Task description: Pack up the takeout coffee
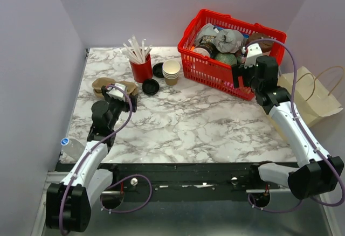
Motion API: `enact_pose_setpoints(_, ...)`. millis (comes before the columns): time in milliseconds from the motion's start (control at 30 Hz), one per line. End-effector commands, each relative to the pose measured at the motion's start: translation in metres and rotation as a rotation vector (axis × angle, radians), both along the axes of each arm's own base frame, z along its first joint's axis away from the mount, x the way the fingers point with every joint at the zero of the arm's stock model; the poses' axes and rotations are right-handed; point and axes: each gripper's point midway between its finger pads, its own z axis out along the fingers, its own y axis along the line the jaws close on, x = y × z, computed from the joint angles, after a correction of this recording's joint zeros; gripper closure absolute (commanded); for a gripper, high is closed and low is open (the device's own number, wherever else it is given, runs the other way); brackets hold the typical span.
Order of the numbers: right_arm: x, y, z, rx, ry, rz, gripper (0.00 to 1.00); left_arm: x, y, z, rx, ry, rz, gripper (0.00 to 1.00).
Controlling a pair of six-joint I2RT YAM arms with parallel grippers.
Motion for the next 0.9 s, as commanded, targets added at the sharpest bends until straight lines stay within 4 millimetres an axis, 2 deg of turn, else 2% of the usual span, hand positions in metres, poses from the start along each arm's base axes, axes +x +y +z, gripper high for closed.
enact_pose_setpoints(0,0.01,0.015,0.024,0.01,-0.043,0.077,0.0,-0.009,-0.029,0.024,0.014,0.031,-0.17,0.01)
enact_pose_setpoints(33,0.011,0.022,0.027,0.02,-0.049,0.115,0.0,-0.007,-0.034,0.041,0.021,0.007,-0.203,0.01)
enact_pose_setpoints(100,0.014,0.029,0.038,0.015,-0.065,0.167,0.0,-0.009,-0.05,0.059,0.052,-0.035,-0.31,0.01)
enact_pose_setpoints(133,0.013,0.04,0.042,0.007,-0.073,0.245,0.0,-0.004,-0.058,0.075,0.069,-0.048,-0.349,0.01)
enact_pose_setpoints(200,0.011,0.047,0.054,0.002,-0.096,0.299,0.0,0.002,-0.07,0.09,0.116,-0.049,-0.413,0.01)
enact_pose_setpoints(233,0.009,0.055,0.057,0.006,-0.104,0.346,0.0,0.013,-0.08,0.102,0.129,0.0,-0.446,0.01)
enact_pose_setpoints(300,0.006,0.059,0.061,0.013,-0.112,0.372,0.0,0.023,-0.092,0.111,0.179,0.057,-0.506,0.01)
enact_pose_setpoints(333,0.004,0.06,0.062,0.024,-0.11,0.376,0.0,0.025,-0.097,0.137,0.188,0.078,-0.526,0.01)
enact_pose_setpoints(367,0.002,0.061,0.063,0.03,-0.112,0.375,0.0,0.039,-0.105,0.124,0.188,0.146,-0.547,0.01)
enact_pose_setpoints(400,0.0,0.061,0.058,0.035,-0.097,0.376,0.0,0.044,-0.107,0.128,0.185,0.164,-0.549,0.01)
enact_pose_setpoints(433,-0.002,0.063,0.056,0.045,-0.089,0.39,0.0,0.048,-0.109,0.144,0.175,0.158,-0.554,0.01)
enact_pose_setpoints(467,-0.004,0.064,0.054,0.048,-0.081,0.394,0.0,0.056,-0.113,0.137,0.169,0.183,-0.568,0.01)
enact_pose_setpoints(633,-0.016,0.059,0.048,0.05,-0.074,0.379,0.0,0.065,-0.125,0.145,0.177,0.117,-0.601,0.01)
enact_pose_setpoints(733,-0.021,0.055,0.042,0.038,-0.066,0.366,0.0,0.078,-0.135,0.137,0.202,0.124,-0.596,0.01)
enact_pose_setpoints(767,-0.021,0.054,0.038,0.037,-0.057,0.365,0.0,0.086,-0.138,0.125,0.206,0.149,-0.599,0.03)
enact_pose_setpoints(833,-0.021,0.054,0.037,0.041,-0.054,0.361,0.0,0.094,-0.145,0.126,0.211,0.147,-0.611,0.06)
enact_pose_setpoints(867,-0.022,0.055,0.037,0.045,-0.052,0.363,0.0,0.101,-0.149,0.116,0.214,0.17,-0.62,0.12)
